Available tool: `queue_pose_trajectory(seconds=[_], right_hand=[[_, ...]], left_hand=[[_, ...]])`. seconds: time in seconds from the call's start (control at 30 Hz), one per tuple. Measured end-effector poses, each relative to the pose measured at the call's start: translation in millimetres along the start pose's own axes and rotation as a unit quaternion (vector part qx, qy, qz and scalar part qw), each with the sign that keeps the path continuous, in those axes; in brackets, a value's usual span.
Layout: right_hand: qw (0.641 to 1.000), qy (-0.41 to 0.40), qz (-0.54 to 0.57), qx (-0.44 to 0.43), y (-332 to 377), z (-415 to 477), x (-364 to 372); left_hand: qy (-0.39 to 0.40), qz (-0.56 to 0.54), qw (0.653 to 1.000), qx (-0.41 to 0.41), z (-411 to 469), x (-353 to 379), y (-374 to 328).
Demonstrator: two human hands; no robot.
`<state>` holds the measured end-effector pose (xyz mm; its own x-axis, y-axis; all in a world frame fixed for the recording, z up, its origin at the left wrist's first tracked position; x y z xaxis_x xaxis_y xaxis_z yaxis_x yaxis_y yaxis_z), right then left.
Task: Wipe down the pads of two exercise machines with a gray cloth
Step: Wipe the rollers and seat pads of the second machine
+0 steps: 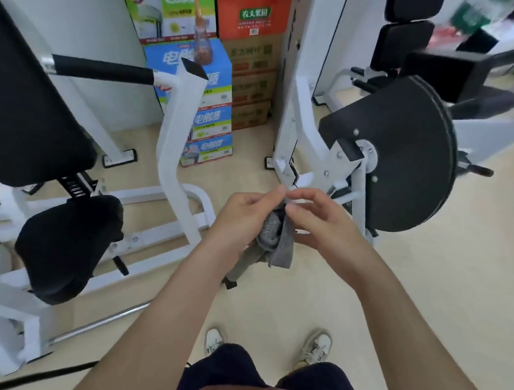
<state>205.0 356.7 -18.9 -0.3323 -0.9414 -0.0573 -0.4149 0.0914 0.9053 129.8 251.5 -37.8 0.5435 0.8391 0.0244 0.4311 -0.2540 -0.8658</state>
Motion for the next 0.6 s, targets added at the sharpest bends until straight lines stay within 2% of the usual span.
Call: queue_pose_trajectory(seconds=[0.07,0.13,0.2,0.3,0.47,0.6], right_hand=[[0.999,-0.013,-0.033,-0.02,0.3,-7.5,-37.0],[0.994,-0.082,-0.057,-0.043,0.9,-12.0,-82.7],[0.978,-0.172,-0.093,-0.072,1.3,-15.1,-136.2],[0.955,-0.23,-0.147,-0.117,3.8,-21.1,-209.1],[0.921,-0.3,-0.209,-0.138,2.9,-35.0,-316.3],[0.876,-0.388,-0.249,-0.137,5.8,-40.2,-394.6]], left_hand=[[0.028,-0.033,0.999,-0.004,-0.9,36.1,-3.8],[0.034,-0.049,0.998,0.02,1.8,73.5,-6.9],[0.005,-0.059,0.996,0.059,7.5,109.7,-11.3],[-0.037,-0.089,0.991,0.096,15.5,166.4,-19.8],[-0.03,-0.122,0.989,0.075,25.2,262.1,-35.7],[0.007,-0.123,0.992,0.002,29.1,328.4,-48.0]])
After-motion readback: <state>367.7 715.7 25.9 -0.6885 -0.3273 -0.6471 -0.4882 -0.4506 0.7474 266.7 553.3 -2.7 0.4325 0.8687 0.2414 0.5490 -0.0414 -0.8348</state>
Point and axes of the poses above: each hand's wrist, its own z-axis towards the middle knuckle, its own x-axis out of the palm, y = z × x, the point moved 7 cm from there along z, towards the middle knuckle, and after that the axes turned 2 degrees about -y, right-handed, at the moved point
